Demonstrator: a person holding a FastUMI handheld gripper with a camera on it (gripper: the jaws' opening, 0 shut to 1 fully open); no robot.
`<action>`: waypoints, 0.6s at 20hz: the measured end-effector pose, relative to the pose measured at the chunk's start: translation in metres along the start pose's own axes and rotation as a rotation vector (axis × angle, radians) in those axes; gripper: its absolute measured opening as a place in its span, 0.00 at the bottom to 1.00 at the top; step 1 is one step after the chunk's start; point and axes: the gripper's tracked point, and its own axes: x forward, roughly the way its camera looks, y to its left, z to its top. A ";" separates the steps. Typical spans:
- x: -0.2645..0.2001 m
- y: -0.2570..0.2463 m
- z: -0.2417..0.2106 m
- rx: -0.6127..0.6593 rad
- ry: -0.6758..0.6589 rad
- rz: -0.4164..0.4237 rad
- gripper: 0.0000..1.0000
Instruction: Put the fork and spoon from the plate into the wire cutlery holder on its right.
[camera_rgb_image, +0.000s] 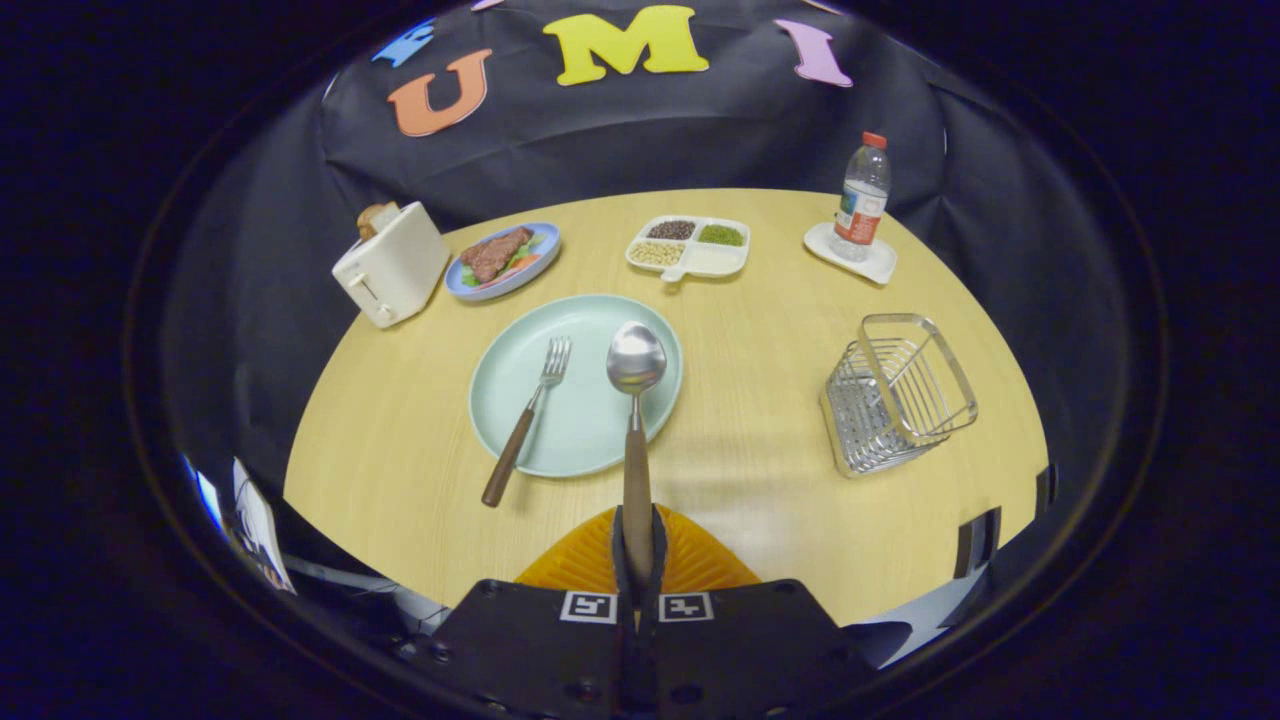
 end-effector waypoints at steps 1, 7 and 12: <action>-0.007 -0.006 -0.001 0.007 -0.006 0.008 0.01; -0.047 -0.067 0.012 0.039 -0.062 -0.004 0.01; -0.064 -0.118 0.015 0.086 -0.072 -0.028 0.01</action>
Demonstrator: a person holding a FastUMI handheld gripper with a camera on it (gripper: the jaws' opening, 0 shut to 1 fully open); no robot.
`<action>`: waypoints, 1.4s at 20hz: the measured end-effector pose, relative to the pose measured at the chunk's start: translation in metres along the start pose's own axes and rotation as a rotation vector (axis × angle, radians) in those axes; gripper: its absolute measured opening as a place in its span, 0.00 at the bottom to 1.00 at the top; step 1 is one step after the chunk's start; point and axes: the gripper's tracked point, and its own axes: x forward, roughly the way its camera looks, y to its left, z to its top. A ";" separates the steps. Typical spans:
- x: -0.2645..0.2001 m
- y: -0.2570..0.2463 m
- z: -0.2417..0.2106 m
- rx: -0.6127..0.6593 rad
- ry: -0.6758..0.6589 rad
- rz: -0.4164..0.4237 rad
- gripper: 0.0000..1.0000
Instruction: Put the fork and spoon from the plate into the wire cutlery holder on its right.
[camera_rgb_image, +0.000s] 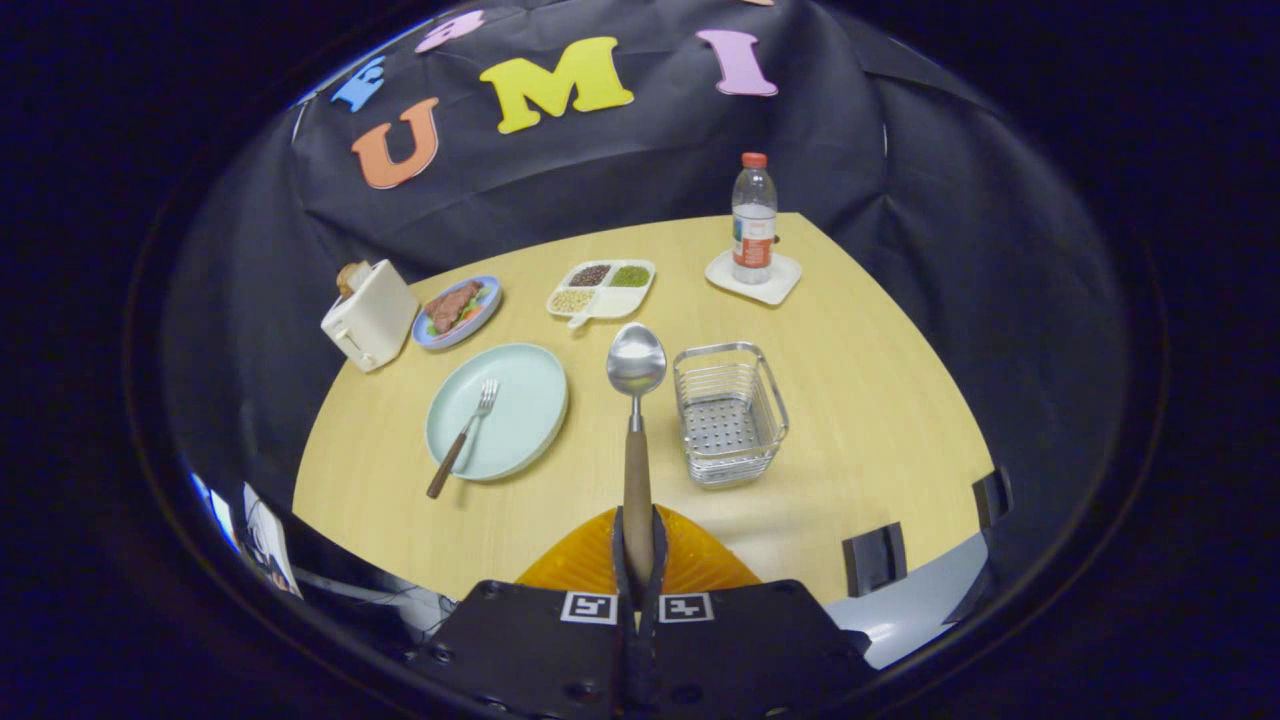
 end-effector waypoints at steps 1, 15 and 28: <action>-0.001 -0.008 0.000 0.008 -0.003 -0.004 0.00; -0.002 -0.045 0.017 0.048 -0.077 -0.071 0.10; -0.026 -0.039 0.034 -0.025 -0.275 -0.166 0.89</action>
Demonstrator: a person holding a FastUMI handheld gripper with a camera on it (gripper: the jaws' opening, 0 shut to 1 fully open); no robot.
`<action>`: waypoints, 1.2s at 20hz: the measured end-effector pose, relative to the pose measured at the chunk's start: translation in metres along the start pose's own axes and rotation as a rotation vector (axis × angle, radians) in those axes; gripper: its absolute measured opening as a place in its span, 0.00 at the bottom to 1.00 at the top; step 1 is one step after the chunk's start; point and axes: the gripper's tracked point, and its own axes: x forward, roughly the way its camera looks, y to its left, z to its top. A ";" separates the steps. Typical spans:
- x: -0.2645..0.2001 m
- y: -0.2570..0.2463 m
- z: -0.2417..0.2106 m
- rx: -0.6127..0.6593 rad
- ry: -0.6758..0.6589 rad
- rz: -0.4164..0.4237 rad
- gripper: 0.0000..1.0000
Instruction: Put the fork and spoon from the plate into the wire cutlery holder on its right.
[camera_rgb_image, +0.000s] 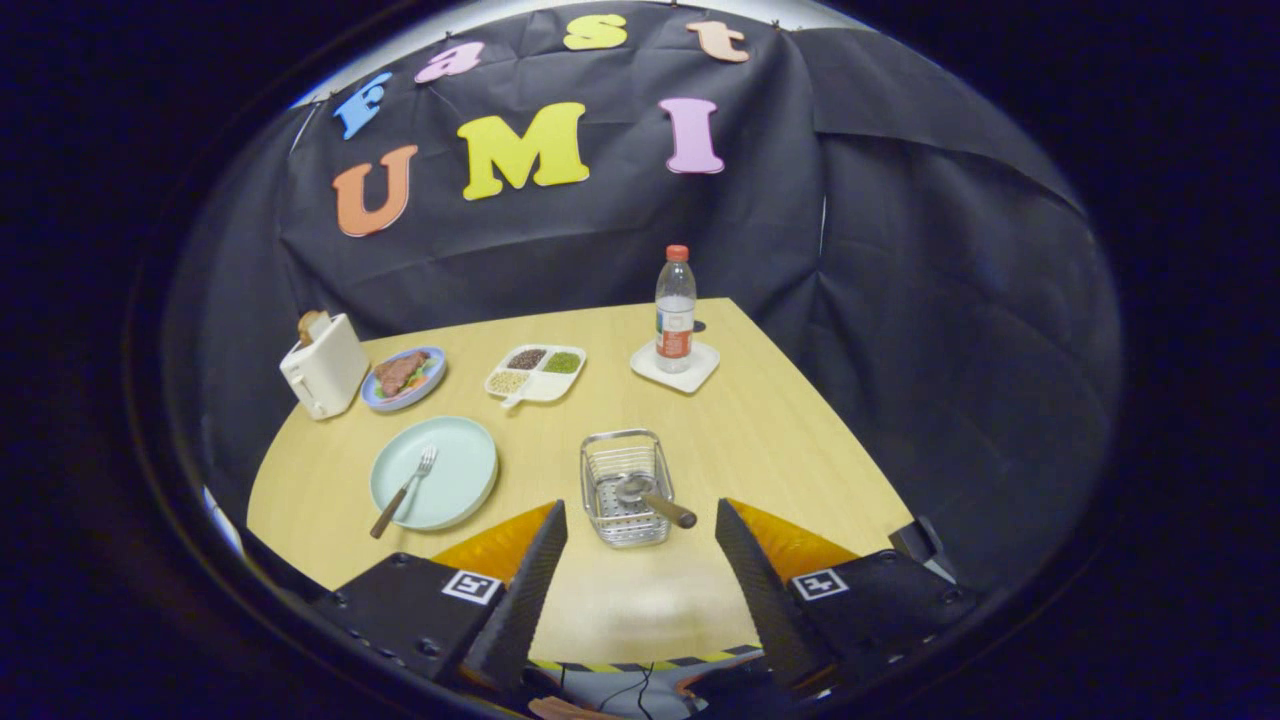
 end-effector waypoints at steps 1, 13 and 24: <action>-0.001 0.004 -0.001 -0.004 0.000 -0.001 0.91; 0.013 0.112 -0.041 -0.047 0.087 0.042 0.95; 0.043 0.226 -0.078 -0.081 0.180 0.110 0.95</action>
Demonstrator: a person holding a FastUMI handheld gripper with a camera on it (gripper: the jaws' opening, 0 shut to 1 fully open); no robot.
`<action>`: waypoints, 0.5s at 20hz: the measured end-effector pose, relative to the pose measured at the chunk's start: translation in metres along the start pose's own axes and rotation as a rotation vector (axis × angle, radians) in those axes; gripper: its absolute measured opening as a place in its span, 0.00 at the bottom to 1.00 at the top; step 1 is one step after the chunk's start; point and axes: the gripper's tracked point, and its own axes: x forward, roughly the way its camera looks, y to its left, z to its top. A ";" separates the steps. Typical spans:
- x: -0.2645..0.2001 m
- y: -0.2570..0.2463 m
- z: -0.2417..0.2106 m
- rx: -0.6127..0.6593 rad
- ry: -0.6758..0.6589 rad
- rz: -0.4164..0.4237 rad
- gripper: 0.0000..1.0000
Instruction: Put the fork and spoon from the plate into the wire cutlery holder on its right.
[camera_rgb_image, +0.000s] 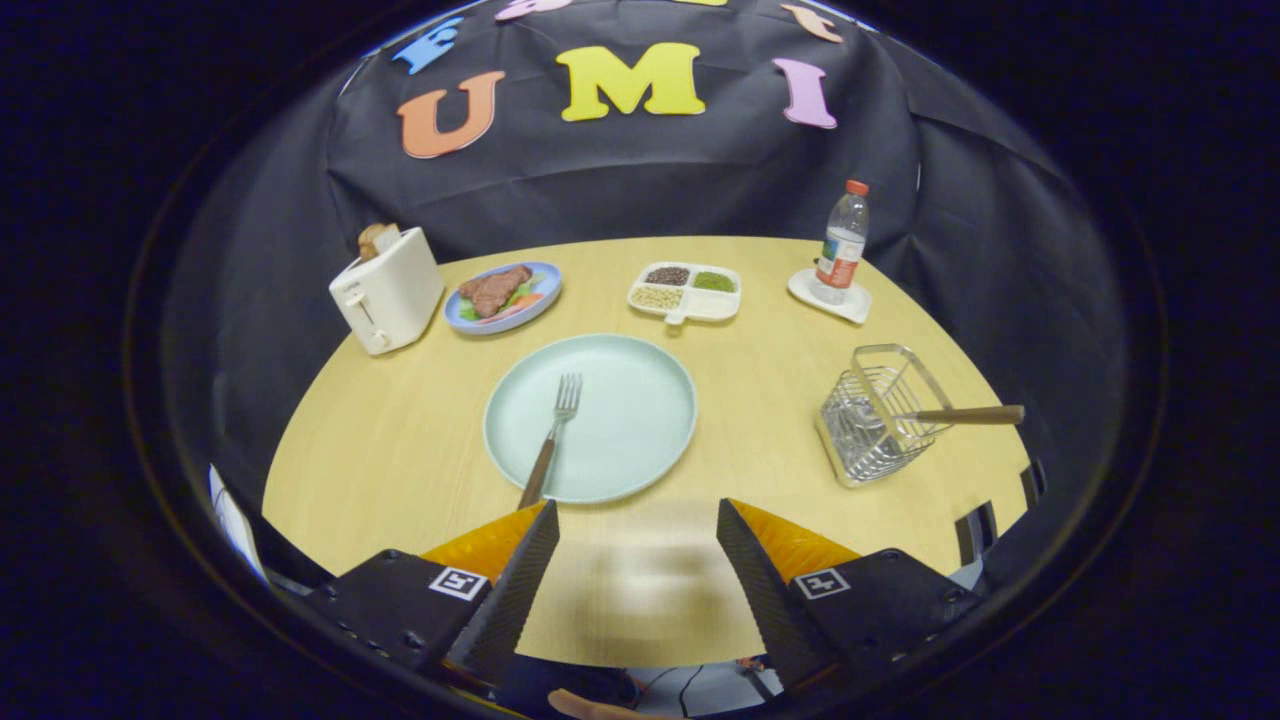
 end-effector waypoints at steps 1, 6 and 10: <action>0.004 0.007 -0.001 -0.005 0.002 -0.002 0.95; 0.023 0.040 -0.009 0.011 0.037 0.012 0.95; 0.038 0.055 -0.022 0.046 0.097 -0.006 0.93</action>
